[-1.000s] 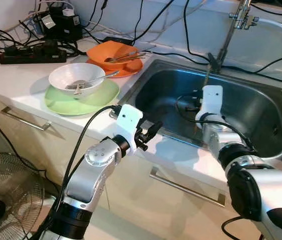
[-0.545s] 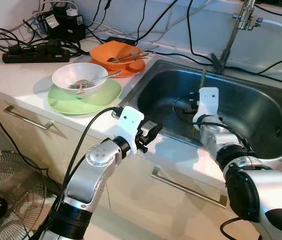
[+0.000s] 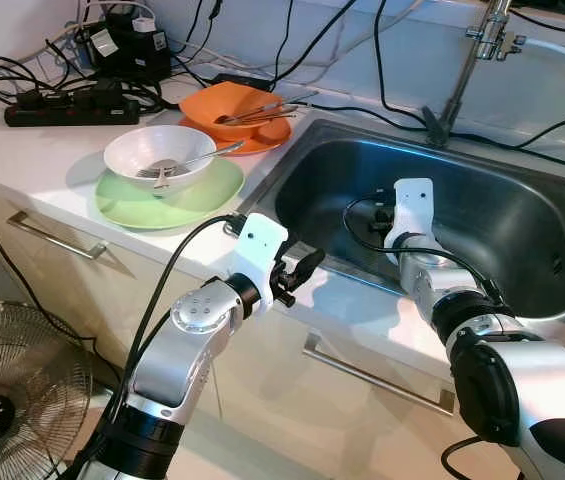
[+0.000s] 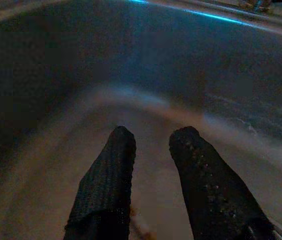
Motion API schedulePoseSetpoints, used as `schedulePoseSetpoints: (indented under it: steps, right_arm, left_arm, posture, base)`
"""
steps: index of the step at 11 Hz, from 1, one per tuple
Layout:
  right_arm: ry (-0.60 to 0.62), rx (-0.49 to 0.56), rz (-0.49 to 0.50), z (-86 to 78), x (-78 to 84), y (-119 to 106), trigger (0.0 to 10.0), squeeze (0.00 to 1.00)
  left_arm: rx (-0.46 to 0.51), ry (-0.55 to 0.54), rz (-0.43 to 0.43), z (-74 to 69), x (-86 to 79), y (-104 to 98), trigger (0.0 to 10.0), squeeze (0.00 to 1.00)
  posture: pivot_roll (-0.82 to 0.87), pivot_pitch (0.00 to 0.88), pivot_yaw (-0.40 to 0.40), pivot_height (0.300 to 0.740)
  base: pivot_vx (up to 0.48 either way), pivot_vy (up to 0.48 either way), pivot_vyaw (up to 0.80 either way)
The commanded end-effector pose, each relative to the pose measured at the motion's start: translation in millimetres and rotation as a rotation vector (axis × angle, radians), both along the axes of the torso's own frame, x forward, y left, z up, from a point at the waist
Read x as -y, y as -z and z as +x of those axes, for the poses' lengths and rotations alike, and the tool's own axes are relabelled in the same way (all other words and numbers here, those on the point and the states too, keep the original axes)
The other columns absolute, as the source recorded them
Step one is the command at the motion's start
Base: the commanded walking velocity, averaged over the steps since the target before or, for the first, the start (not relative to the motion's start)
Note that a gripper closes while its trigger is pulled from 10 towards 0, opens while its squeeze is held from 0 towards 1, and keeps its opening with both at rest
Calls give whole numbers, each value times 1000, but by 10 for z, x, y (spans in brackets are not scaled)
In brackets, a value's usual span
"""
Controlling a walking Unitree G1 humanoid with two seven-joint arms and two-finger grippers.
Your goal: Kitchen organization
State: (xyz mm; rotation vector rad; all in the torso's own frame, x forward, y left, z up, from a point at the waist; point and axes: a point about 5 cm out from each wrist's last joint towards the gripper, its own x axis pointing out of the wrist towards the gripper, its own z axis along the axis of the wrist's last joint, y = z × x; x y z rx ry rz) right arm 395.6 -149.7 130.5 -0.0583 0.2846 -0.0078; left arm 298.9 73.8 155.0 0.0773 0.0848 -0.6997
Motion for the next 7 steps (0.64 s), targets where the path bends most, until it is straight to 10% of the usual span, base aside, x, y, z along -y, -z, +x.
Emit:
schedulePoseSetpoints:
  steps: [1, 7]
  right_arm:
    - [4, -1, -16, -8, 27, 15, 10000, 0]
    - [-119, 378, 153, 70, -151, -492, 10000, 0]
  left_arm:
    - [3, 16, 10, -23, 21, -7, 10000, 0]
    - [421, -242, 255, 102, -193, -338, 10000, 0]
  posture:
    - [259, 0, -62, 740]
    - [240, 0, -64, 740]
  base:
    - [0, 0, 0]
    - [0, 0, 0]
